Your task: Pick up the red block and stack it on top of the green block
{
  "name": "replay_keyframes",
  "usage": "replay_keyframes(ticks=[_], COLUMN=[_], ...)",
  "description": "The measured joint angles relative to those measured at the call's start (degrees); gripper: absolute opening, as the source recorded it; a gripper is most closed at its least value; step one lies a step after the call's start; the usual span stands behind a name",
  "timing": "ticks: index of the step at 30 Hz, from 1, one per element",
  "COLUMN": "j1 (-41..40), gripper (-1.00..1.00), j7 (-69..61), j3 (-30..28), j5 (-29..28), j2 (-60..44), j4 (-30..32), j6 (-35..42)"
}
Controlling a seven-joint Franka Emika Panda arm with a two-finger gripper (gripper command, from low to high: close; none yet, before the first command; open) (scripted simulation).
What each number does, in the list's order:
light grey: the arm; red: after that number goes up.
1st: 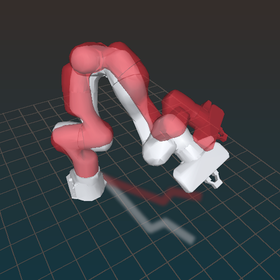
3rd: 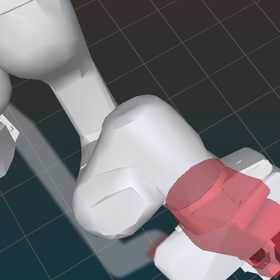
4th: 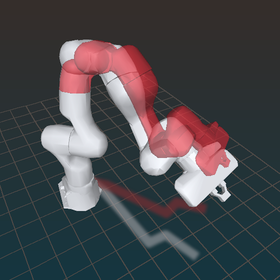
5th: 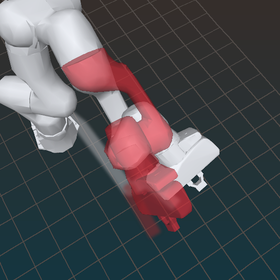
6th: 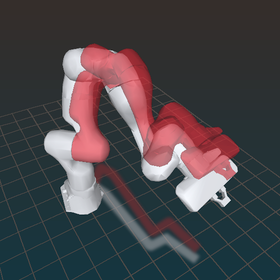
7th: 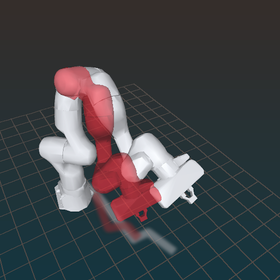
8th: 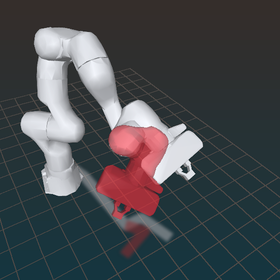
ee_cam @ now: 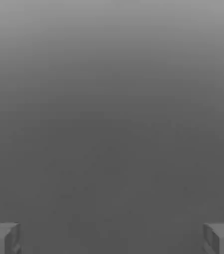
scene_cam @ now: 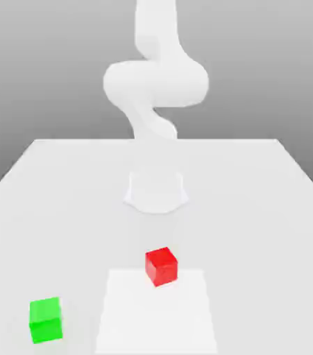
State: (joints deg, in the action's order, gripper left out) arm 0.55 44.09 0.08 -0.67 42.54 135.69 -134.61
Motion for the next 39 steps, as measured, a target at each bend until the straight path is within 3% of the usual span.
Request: replay_keyframes(ticks=[16, 23, 24, 31, 39], j1=[4.79, 3.92, 3.14, 2.67, 2.77], gripper=[0.00, 0.00, -1.00, -1.00, -1.00], j7=[-17.06, -22.99, -23.28, -23.17, -21.28], j3=[-4.30, -2.11, -1.29, -0.86, -1.73], j5=[-2.13, 2.47, 2.76, 2.60, -0.08], j2=[-28.48, -49.00, -51.06, -51.58, -36.67], j4=[31.00, 32.53, 32.29, 32.24, 34.33], j6=[-23.57, -40.13, -41.92, -42.33, -29.51])
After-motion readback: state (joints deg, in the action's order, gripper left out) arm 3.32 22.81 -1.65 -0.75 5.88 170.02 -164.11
